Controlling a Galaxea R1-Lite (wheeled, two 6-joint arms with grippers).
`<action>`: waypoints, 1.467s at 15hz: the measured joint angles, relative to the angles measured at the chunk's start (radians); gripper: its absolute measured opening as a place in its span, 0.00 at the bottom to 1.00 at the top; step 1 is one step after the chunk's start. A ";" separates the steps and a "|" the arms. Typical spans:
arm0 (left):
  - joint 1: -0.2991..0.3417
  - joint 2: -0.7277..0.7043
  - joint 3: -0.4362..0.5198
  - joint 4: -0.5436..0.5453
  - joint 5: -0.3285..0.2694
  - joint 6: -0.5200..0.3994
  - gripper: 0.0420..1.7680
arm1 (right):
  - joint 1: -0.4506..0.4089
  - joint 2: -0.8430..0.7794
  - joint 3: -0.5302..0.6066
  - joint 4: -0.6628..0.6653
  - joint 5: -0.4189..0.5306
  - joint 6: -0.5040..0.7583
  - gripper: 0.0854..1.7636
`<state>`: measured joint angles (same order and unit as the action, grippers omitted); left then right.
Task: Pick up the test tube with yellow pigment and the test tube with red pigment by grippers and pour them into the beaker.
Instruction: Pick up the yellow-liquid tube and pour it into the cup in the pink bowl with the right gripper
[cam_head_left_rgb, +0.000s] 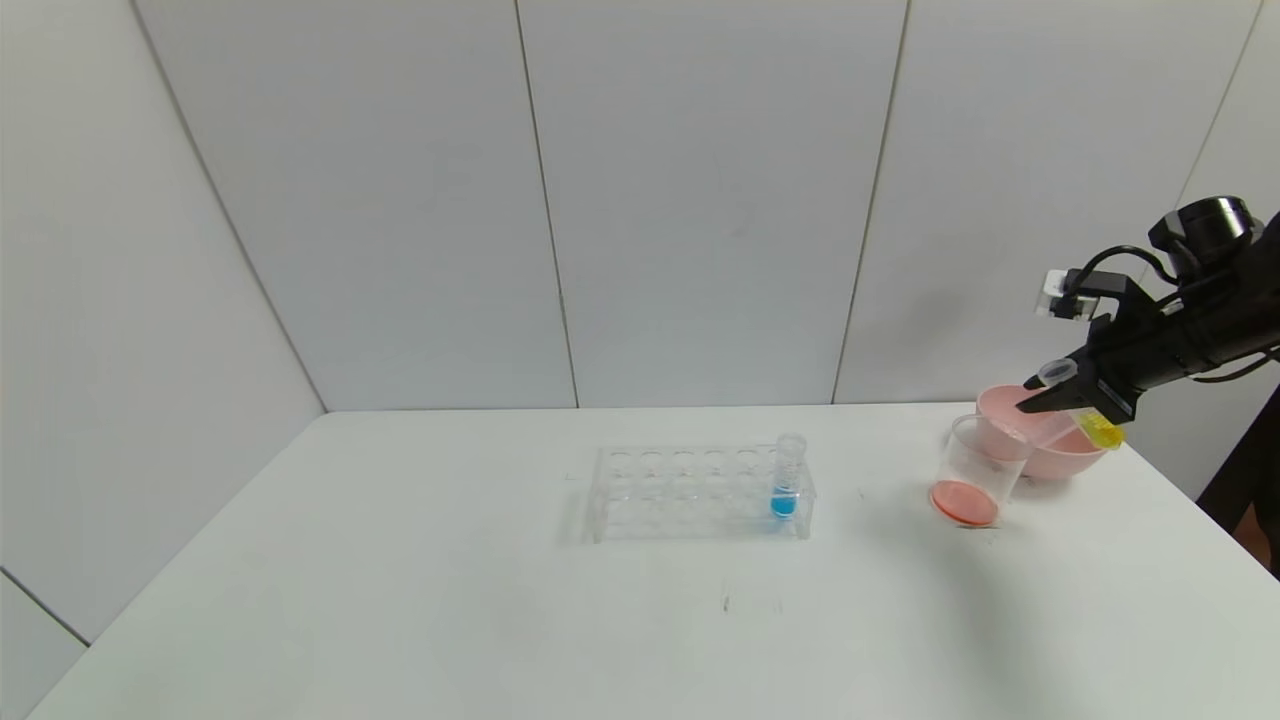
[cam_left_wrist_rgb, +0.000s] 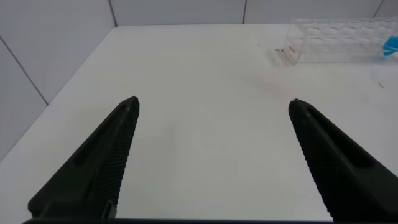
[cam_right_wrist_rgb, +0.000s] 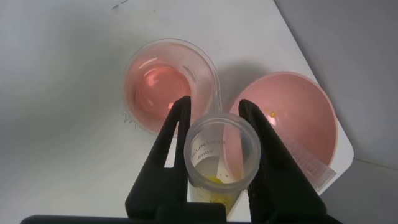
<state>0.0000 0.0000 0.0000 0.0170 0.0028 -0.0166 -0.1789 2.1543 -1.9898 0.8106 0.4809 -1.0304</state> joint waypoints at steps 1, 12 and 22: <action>0.000 0.000 0.000 0.000 0.000 0.000 0.97 | -0.001 0.000 -0.001 -0.001 -0.030 -0.005 0.30; 0.000 0.000 0.000 0.000 0.000 0.000 0.97 | 0.016 -0.004 -0.006 0.006 -0.124 -0.043 0.30; 0.000 0.000 0.000 0.000 0.000 0.000 0.97 | 0.076 -0.016 -0.006 0.052 -0.313 -0.064 0.30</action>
<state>0.0000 0.0000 0.0000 0.0170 0.0028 -0.0166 -0.1034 2.1387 -1.9955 0.8623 0.1677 -1.0949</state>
